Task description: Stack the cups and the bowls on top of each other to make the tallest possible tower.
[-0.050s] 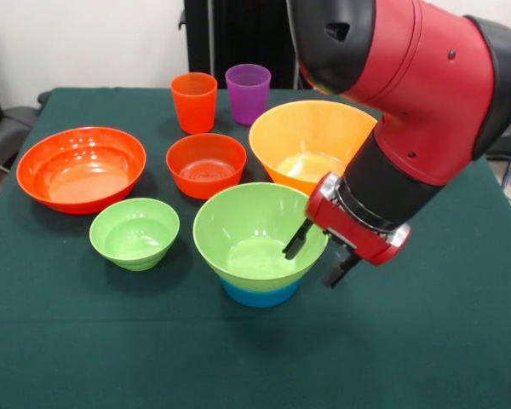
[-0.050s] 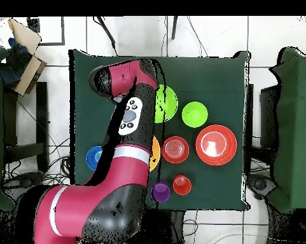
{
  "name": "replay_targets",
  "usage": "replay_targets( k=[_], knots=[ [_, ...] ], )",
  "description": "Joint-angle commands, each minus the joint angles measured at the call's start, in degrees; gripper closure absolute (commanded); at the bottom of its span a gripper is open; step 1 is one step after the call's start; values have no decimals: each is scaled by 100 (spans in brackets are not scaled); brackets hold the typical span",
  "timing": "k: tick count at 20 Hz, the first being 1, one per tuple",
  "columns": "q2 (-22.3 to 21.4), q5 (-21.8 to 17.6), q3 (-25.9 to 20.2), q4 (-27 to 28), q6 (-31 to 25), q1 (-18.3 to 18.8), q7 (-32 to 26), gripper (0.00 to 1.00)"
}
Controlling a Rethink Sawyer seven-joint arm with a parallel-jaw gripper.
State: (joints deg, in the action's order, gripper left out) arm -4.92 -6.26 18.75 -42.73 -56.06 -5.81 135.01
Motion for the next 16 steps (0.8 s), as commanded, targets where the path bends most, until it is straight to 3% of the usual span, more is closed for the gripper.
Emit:
replay_targets(
  k=[1, 9, 16],
  knots=[
    [-510, 53, -637, -615, -45, -81, -454, 0],
    [-1025, 137, -970, -1160, 468, 86, -648, 0],
    [-1648, 353, -1845, -2474, 1759, 579, -1027, 0]
  ],
)
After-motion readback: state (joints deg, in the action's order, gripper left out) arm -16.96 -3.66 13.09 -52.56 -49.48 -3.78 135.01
